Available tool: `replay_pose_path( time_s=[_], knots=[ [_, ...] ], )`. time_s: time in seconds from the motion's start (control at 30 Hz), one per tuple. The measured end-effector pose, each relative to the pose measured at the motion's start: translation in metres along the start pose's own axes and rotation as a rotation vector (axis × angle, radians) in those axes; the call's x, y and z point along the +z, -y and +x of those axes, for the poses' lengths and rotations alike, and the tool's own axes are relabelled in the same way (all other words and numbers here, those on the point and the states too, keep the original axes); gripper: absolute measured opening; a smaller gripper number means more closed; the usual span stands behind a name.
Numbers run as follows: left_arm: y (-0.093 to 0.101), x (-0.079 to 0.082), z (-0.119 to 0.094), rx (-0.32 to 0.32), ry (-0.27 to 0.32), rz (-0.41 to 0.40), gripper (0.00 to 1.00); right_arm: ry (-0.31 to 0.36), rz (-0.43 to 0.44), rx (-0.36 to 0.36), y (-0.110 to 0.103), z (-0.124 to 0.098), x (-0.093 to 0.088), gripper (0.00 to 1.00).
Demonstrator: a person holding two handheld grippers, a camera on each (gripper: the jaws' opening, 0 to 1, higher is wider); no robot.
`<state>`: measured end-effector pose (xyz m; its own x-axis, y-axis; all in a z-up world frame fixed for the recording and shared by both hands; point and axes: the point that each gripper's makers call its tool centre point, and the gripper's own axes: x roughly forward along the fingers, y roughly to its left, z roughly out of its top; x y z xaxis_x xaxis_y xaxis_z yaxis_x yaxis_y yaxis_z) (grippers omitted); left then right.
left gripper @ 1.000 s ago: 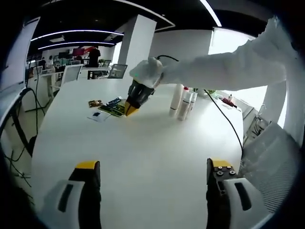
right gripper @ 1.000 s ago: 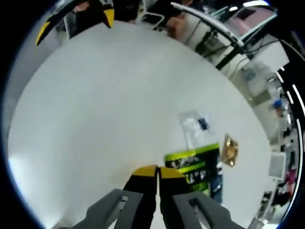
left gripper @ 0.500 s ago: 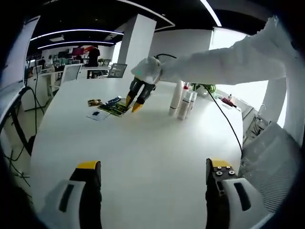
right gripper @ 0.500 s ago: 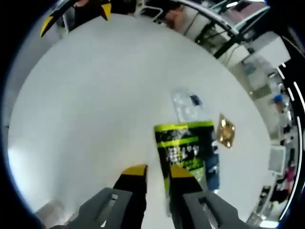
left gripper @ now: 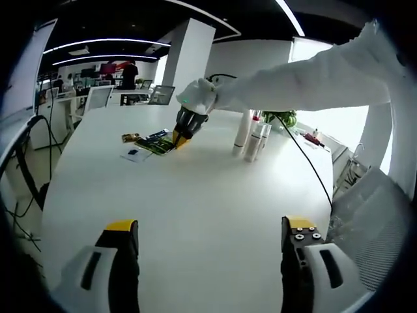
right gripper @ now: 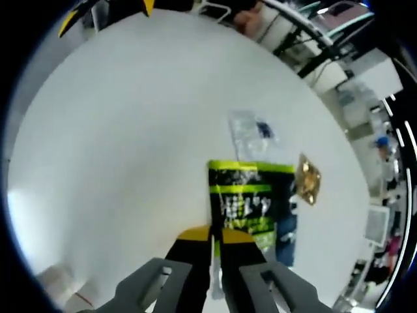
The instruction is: Arrange the skincare products in the storage area until every visible bottle or jar stands upright without overlapping.
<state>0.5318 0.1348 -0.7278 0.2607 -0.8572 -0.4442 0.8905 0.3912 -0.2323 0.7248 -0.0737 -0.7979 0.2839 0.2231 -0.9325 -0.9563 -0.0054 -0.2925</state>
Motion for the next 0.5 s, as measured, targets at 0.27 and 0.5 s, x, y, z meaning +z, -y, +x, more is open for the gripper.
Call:
replay_pose_path(
  time_s=[0.27, 0.5],
  knots=[
    [0.001, -0.003, 0.001, -0.005, -0.01, -0.005, 0.85, -0.007, 0.027, 0.009, -0.002, 0.003, 0.002, 0.0],
    [-0.001, -0.001, 0.0, -0.001, -0.002, -0.004, 0.85, -0.017, -0.021, 0.022, -0.011, 0.0, 0.007, 0.0]
  ],
)
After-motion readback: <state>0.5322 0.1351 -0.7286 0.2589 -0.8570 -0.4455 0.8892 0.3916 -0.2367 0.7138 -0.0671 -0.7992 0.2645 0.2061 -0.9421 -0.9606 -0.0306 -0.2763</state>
